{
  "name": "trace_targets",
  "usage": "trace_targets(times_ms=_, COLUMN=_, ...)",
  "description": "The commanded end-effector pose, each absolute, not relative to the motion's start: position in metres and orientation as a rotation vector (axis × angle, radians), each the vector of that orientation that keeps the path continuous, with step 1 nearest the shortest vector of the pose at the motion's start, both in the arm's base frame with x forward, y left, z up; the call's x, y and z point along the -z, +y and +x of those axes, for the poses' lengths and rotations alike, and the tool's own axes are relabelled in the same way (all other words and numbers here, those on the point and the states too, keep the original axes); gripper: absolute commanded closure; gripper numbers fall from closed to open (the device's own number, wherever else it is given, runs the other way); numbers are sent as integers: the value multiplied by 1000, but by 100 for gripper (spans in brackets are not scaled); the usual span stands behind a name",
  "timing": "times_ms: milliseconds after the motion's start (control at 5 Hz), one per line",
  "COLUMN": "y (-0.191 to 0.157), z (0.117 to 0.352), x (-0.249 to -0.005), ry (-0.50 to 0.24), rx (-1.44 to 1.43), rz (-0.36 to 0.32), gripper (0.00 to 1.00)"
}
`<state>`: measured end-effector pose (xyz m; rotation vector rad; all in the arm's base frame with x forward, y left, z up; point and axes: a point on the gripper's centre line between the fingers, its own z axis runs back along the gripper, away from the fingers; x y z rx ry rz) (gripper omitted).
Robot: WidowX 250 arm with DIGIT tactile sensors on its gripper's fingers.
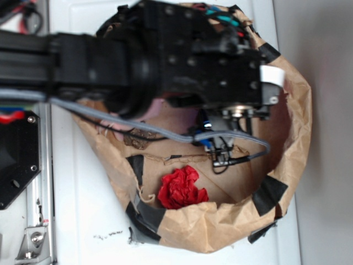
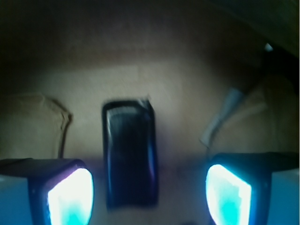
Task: Grab the black box.
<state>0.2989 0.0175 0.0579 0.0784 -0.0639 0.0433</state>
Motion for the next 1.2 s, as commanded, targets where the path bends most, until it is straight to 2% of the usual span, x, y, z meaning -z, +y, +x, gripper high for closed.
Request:
trace_targets(times_ms=0, y=5, z=314, x=-42, ry=-28, rx=7, rz=65, gripper=5)
trace_targets(times_ms=200, y=8, z=310, x=-34, ry=-42, rx=-23, rz=78, gripper=100)
trace_targets(times_ms=600, y=10, z=300, x=-34, ry=-62, rx=-34, rz=77, gripper=100)
trace_targets(times_ms=800, y=9, z=295, x=-42, ry=-77, rx=-42, rz=78, gripper=100)
trace_targets(times_ms=1000, y=8, z=286, x=-71, ry=-83, rx=-53, rz=32, gripper=100)
